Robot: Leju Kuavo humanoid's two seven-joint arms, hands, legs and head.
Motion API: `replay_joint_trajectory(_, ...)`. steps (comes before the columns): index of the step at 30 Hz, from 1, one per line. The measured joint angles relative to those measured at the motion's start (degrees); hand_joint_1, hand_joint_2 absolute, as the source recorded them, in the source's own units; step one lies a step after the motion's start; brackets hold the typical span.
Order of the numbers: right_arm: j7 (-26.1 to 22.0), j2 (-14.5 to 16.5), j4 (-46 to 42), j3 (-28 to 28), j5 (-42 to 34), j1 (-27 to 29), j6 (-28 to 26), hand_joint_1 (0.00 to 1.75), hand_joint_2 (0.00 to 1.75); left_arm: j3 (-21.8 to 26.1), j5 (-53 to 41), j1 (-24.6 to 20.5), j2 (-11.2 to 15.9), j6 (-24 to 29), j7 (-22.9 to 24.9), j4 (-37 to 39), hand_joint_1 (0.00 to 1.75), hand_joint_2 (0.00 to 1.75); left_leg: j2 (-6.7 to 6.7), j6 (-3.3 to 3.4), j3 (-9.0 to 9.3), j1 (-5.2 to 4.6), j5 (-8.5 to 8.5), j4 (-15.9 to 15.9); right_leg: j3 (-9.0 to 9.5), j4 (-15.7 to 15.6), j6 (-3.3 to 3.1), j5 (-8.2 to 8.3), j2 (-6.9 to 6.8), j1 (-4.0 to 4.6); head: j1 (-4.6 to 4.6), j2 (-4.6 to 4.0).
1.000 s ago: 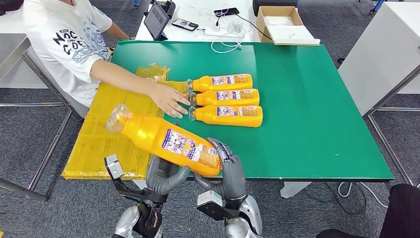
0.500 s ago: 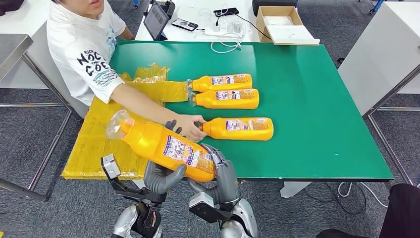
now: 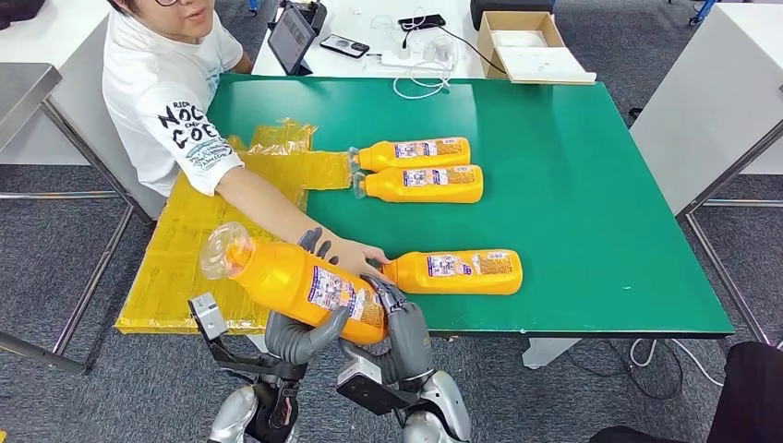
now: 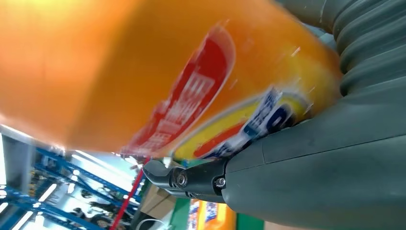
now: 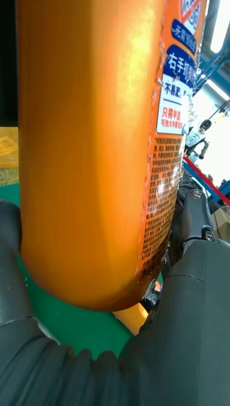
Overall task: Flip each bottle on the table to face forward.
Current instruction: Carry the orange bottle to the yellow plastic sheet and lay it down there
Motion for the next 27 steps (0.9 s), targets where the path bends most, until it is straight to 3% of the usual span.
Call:
replay_joint_trajectory(1, 0.05, 0.00, 0.20, 0.02, 0.04, -0.02, 0.04, 1.75, 1.75, 0.08, -0.01, 0.05, 0.00, -0.01, -0.02, 0.01, 1.75, 1.75, 0.00, 0.00, 0.00, 0.00, 0.00, 0.00, 0.00, 0.00, 0.00, 0.00, 0.00, 0.00, 0.01, 0.00)
replay_joint_trajectory(9, 0.20, 0.02, 1.33, 0.09, 0.14, -0.34, 0.25, 1.71, 1.75, 0.61, 0.19, 0.54, 0.00, -0.08, -0.16, 0.01, 1.75, 1.75, 0.01, 0.00, 0.00, 0.00, 0.00, 0.00, -0.02, 0.00, 0.00, 0.00, 0.00, 0.00, 0.00, 0.00)
replay_joint_trajectory(10, 0.20, 0.02, 1.40, 0.11, 0.17, -0.34, 0.27, 1.61, 1.75, 0.67, 0.21, 0.60, 0.00, -0.08, -0.17, 0.01, 1.75, 1.75, 0.01, 0.00, 0.00, 0.00, 0.00, 0.00, -0.02, 0.00, 0.00, 0.00, 0.00, 0.00, 0.00, 0.00)
replay_joint_trajectory(11, 0.20, 0.02, 1.48, 0.13, 0.21, -0.34, 0.30, 1.38, 1.75, 0.72, 0.22, 0.66, 0.00, -0.08, -0.17, 0.02, 1.75, 1.75, 0.01, 0.00, 0.00, 0.00, 0.00, 0.00, -0.02, 0.00, 0.00, 0.00, 0.00, 0.00, 0.00, 0.00)
replay_joint_trajectory(13, 0.20, 0.02, 1.60, 0.19, 0.26, -0.33, 0.35, 0.54, 1.75, 0.77, 0.24, 0.73, 0.00, -0.08, -0.21, 0.03, 1.75, 1.75, 0.01, 0.00, 0.00, 0.00, 0.00, 0.00, -0.02, 0.00, 0.00, 0.00, 0.00, 0.00, 0.00, 0.00)
replay_joint_trajectory(14, 0.21, 0.02, 1.64, 0.25, 0.27, -0.33, 0.51, 0.21, 1.75, 0.79, 0.22, 0.74, 0.00, -0.08, -0.22, 0.03, 1.75, 1.75, 0.01, 0.00, 0.00, 0.00, 0.00, 0.00, -0.02, 0.00, 0.00, 0.00, 0.00, 0.00, 0.01, 0.00)
replay_joint_trajectory(15, 0.24, 0.01, 1.71, 0.35, 0.27, -0.31, 0.75, 0.00, 1.75, 0.80, 0.19, 0.75, 0.00, -0.08, -0.21, 0.03, 1.75, 1.75, 0.01, 0.00, 0.00, 0.00, 0.00, 0.00, -0.02, 0.00, 0.00, 0.00, 0.00, 0.00, 0.01, 0.00)
replay_joint_trajectory(17, 0.41, -0.01, 1.80, 0.51, 0.15, -0.20, 1.37, 0.00, 1.75, 0.81, 0.04, 0.76, 0.00, -0.08, -0.15, 0.03, 1.75, 1.75, 0.01, 0.00, 0.00, 0.00, 0.00, 0.00, -0.02, 0.00, 0.00, 0.00, 0.00, 0.00, 0.02, 0.00)
replay_joint_trajectory(21, 0.91, -0.02, 1.80, 0.58, -0.38, 0.05, 2.09, 0.00, 0.00, 0.90, -0.08, 0.83, 0.00, -0.08, -0.02, 0.03, 1.75, 1.75, 0.01, 0.00, 0.00, 0.00, 0.00, 0.00, -0.02, 0.00, 0.00, 0.00, 0.00, 0.00, 0.00, 0.00)
replay_joint_trajectory(27, 0.78, -0.27, -2.22, 0.32, -7.24, 1.53, 8.65, 0.00, 0.00, 1.27, -2.93, 0.78, 0.00, 2.53, -1.18, -0.08, 1.75, 1.75, 0.01, 0.00, 0.00, 0.00, 0.00, 0.00, -0.03, 0.00, 0.00, 0.00, 0.00, 0.00, 0.01, 0.00)
